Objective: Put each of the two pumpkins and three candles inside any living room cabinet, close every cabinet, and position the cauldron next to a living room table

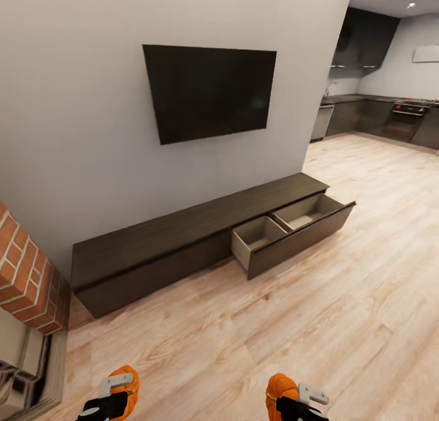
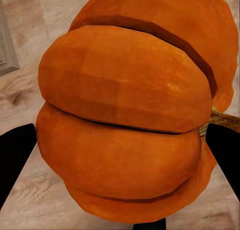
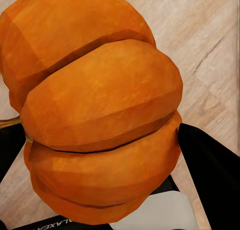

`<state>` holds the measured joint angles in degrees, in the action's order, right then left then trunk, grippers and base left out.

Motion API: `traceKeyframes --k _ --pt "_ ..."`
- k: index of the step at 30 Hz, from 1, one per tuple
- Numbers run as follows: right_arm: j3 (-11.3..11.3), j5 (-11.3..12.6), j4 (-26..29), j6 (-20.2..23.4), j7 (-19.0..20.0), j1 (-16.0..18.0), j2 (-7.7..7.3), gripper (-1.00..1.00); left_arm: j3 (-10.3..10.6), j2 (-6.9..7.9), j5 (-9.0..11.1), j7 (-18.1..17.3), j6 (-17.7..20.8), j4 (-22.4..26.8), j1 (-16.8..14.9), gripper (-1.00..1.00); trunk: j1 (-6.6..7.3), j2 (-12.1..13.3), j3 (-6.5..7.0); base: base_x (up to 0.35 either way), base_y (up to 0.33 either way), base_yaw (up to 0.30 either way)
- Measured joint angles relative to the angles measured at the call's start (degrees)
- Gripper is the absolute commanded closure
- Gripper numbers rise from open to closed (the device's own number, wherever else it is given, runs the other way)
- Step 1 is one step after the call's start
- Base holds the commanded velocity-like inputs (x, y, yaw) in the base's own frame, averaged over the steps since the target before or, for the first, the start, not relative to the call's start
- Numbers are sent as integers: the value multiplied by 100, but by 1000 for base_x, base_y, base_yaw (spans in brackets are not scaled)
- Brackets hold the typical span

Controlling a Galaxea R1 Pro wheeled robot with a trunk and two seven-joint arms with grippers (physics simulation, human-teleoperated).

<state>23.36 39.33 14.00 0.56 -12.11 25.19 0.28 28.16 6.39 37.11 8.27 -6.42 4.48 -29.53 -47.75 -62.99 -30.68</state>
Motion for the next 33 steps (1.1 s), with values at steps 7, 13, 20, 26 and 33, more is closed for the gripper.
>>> traceKeyframes --k 7,13,20,26,33 --pt "1 -2 7 0 0 0 0 100 0 0 0 0 0 0 0 100 0 0 26 0 0 -259" --pt "6 -6 9 0 0 0 2 100 0 0 -8 1 0 2 0 100 0 0 66 0 0 -226" --pt "6 -5 19 0 -7 0 1 100 -1 0 -6 1 0 2 0 100 0 0 116 0 0 -216" --pt "5 -7 33 0 -7 2 0 100 -1 0 -5 1 0 2 0 100 0 0 159 0 0 -213" --pt "-1 3 35 5 -2 0 -17 100 -1 0 -7 1 0 1 0 100 0 0 208 0 0 -218"
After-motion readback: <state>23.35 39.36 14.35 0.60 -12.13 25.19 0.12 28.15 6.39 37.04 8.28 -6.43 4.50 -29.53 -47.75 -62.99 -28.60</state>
